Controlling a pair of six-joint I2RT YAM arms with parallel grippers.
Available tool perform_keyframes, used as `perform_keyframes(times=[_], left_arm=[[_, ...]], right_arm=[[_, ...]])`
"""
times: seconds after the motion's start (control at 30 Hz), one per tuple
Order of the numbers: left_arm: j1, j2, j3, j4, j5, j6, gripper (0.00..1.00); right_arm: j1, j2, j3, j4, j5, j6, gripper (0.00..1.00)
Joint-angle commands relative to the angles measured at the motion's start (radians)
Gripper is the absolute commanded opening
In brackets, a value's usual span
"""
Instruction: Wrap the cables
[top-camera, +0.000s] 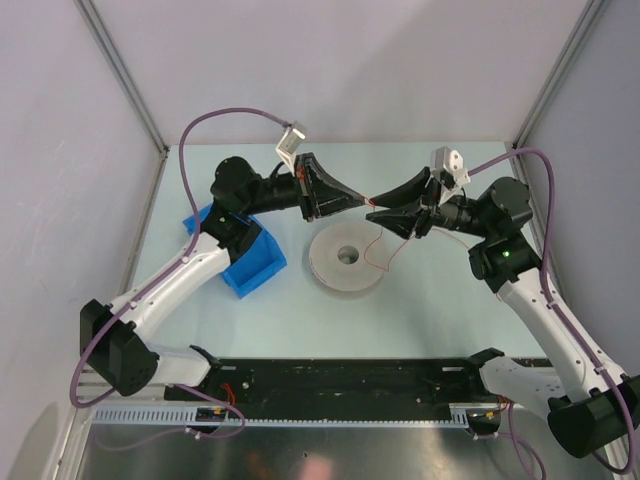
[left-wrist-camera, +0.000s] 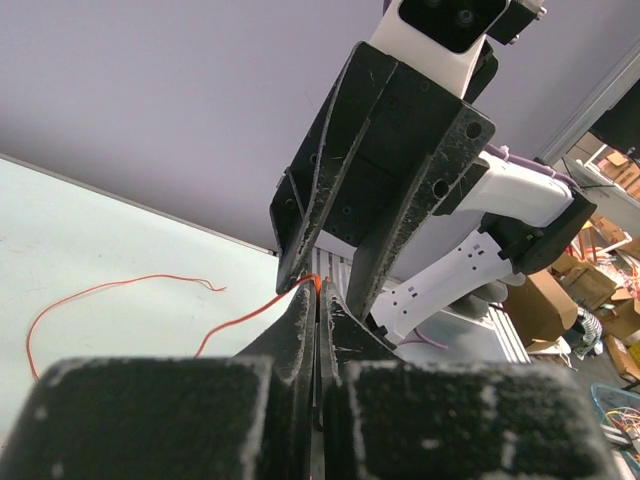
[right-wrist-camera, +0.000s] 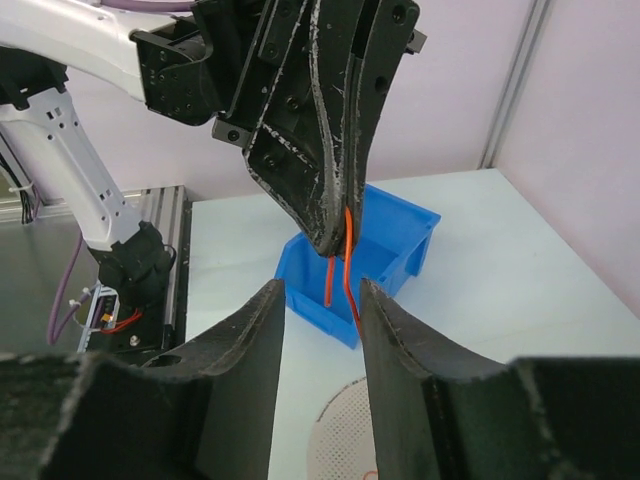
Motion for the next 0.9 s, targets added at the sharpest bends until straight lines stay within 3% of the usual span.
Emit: perform_keyframes(times=[0.0, 0.3, 0.37, 0.47, 0.53, 0.57, 0.77, 0.87], left_arm=[[0.005, -0.039, -0.010, 0.051, 0.013, -0.010, 0.00], [0.005, -0.042, -0.020, 0.059, 0.017, -0.009, 0.00], [0.005, -0.040, -0.022, 0.061, 0.015, -0.008, 0.00], [0.005, -0.038, -0.024, 0.061, 0.007, -0.009, 0.00], [0.006, -0.038, -0.026, 0.060, 0.000, -0.007, 0.00], [0.008, -0.038, -0.027, 0.059, -0.003, -0.005, 0.04], [0.072, -0.046, -0.018, -0.116, -0.013, 0.076, 0.68], [0.124, -0.029, 0.033, -0.350, -0.034, 0.246, 0.78]], right_arm=[[0.003, 0.005, 0.005, 0.054, -0.013, 0.022, 0.39], [-0.013, 0.020, 0.005, 0.065, -0.021, 0.058, 0.31], [-0.014, 0.021, 0.005, 0.065, -0.026, 0.062, 0.25], [-0.019, 0.019, 0.005, 0.063, -0.028, 0.063, 0.07], [-0.029, 0.018, 0.005, 0.055, -0.026, 0.064, 0.02], [-0.038, 0.017, 0.005, 0.051, -0.027, 0.066, 0.01], [-0.150, 0.001, 0.005, 0.010, -0.062, 0.053, 0.00], [-0.251, -0.009, 0.005, -0.019, -0.086, 0.019, 0.00]])
